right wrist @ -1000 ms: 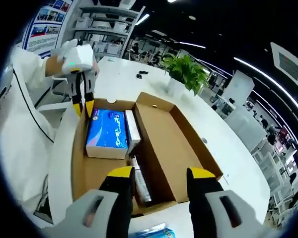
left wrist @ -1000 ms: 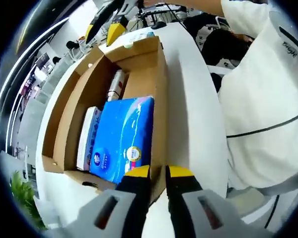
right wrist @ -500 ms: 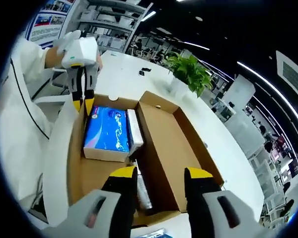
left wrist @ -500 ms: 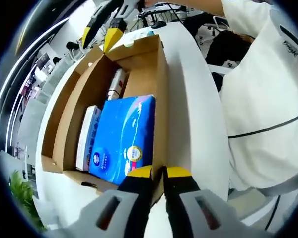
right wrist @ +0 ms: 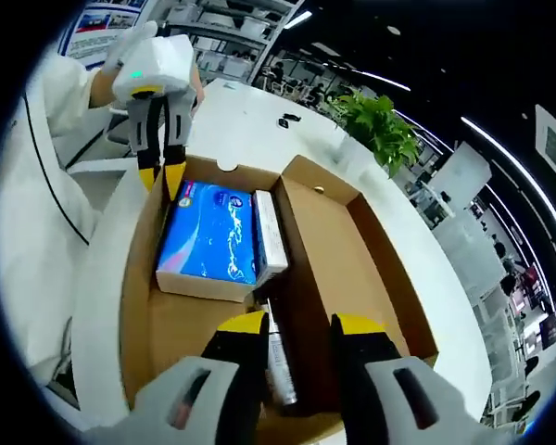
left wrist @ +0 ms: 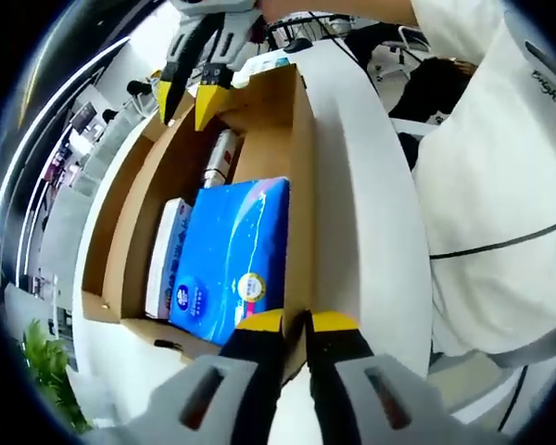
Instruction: Operate the shoe box by opening the lid, removing the specified soft item, and placing it in the target area until the item is outside and the box remains undamaged.
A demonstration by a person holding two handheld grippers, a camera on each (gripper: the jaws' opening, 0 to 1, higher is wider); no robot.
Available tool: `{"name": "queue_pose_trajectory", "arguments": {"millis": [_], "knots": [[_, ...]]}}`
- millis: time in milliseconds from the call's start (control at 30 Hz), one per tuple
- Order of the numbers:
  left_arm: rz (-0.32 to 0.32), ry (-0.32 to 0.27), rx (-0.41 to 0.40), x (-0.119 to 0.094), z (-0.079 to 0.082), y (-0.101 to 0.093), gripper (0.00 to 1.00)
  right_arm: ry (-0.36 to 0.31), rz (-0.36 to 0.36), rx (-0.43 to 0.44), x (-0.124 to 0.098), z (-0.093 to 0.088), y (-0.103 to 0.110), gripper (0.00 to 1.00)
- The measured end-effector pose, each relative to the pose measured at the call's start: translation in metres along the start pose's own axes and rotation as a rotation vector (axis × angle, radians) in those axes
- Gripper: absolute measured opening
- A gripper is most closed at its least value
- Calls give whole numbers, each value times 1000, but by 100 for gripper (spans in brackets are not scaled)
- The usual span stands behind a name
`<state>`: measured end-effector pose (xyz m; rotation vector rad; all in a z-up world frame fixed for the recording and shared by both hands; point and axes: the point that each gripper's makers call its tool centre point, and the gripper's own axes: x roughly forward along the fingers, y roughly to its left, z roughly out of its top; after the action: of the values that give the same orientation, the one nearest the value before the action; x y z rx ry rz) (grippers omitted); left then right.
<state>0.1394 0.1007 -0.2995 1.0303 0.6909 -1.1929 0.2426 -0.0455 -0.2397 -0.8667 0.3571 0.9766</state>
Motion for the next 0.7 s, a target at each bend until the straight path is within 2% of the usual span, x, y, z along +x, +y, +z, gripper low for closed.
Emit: {"name": "queue_pose_trajectory", "arguments": {"millis": [133, 200, 267, 367, 467, 700], "knots": [[1, -2, 18, 0, 0, -1, 7, 16, 11, -11, 8, -3, 6, 23], [-8, -25, 37, -1, 0, -1, 6, 30, 26, -21, 15, -5, 10, 23], [-21, -62, -12, -2, 3, 0, 6, 32, 43, -7, 18, -4, 12, 18], [-20, -58, -27, -1, 4, 0, 6, 42, 51, 0, 22, -5, 12, 21], [-29, -36, -21, 0, 3, -1, 6, 61, 61, -1, 26, -9, 13, 20], [-29, -40, -27, 0, 3, -2, 6, 107, 86, -22, 34, -19, 22, 21]]}}
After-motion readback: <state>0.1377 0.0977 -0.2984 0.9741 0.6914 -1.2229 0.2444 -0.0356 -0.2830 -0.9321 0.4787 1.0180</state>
